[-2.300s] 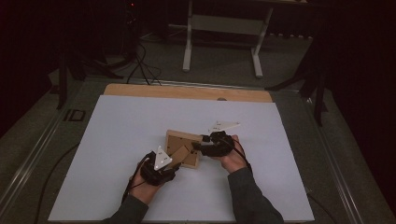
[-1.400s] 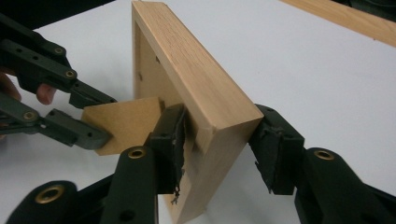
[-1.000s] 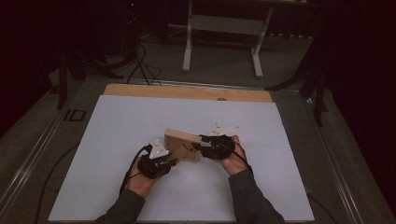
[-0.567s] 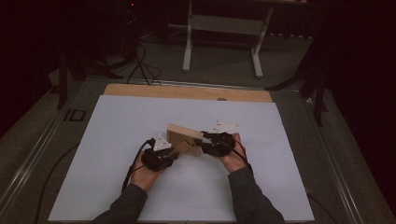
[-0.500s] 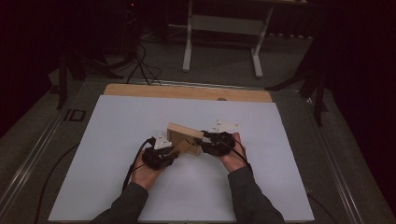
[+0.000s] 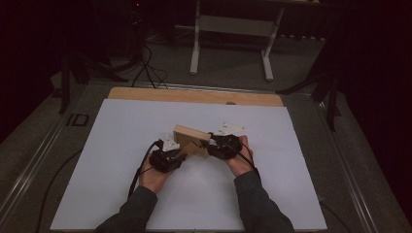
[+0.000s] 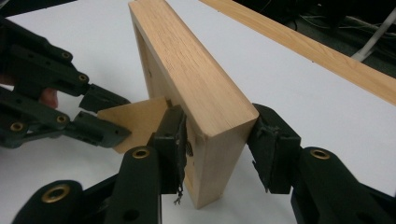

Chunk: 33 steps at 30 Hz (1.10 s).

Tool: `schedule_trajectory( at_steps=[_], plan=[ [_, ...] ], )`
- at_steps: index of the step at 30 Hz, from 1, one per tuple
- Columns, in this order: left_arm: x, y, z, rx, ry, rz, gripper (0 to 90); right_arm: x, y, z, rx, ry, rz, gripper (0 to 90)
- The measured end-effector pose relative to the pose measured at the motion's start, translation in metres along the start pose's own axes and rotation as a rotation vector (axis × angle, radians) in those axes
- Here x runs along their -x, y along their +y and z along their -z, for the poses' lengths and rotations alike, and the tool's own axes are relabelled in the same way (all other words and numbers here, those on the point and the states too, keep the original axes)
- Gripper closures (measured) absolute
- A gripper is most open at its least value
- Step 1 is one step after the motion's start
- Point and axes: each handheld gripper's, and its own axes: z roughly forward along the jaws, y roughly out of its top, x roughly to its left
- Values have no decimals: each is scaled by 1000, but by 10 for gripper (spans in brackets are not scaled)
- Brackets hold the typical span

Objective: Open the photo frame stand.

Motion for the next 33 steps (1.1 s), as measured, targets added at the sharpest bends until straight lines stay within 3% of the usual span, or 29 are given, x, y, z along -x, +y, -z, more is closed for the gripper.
schedule_trajectory(
  at_steps=[9, 24, 33],
  plan=[
    [5, 0, 1, -3, 16, -2, 703, 1, 0, -1, 4, 8, -1, 563],
    [9, -5, 4, -15, 7, -16, 709, -3, 0, 2, -5, 26, 30, 559],
    [7, -8, 4, -19, -47, 12, 677, -6, -2, 5, -4, 33, 43, 552]
  ],
)
